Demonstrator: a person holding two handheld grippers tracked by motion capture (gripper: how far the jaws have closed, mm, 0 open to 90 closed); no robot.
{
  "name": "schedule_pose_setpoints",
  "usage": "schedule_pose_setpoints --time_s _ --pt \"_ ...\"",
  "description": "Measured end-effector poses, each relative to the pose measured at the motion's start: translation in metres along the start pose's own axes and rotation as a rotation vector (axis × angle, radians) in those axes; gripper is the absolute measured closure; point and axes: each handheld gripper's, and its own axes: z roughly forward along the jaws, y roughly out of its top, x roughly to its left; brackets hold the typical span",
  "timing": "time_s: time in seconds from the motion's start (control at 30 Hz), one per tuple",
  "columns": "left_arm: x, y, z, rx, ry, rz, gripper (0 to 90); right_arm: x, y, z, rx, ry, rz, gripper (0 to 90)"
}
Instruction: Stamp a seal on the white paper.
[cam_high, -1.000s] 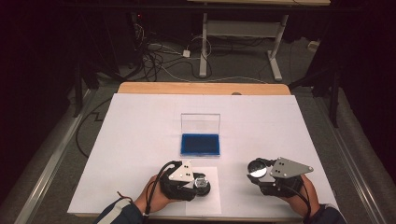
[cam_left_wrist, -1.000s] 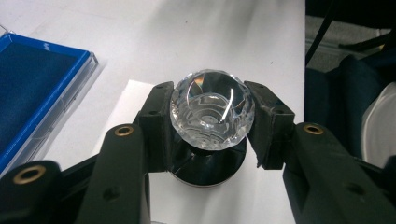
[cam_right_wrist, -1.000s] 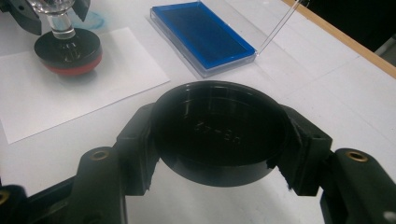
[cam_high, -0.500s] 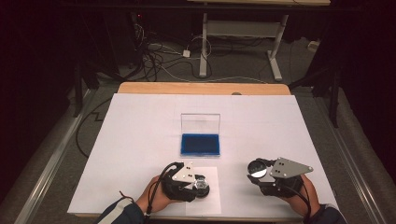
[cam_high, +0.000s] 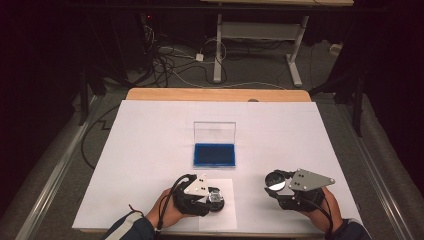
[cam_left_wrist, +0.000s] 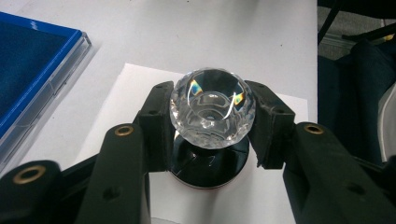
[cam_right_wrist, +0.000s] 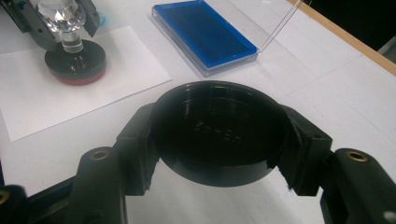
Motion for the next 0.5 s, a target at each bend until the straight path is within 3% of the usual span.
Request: schedule_pose_setpoints --time_s 0.5 --pt "0.0013 -0.0011 0.0008 -0.009 -0.01 -0.013 54.2 -0.0006 -0.0002 -0.0003 -0.001 0.001 0.001 39.0"
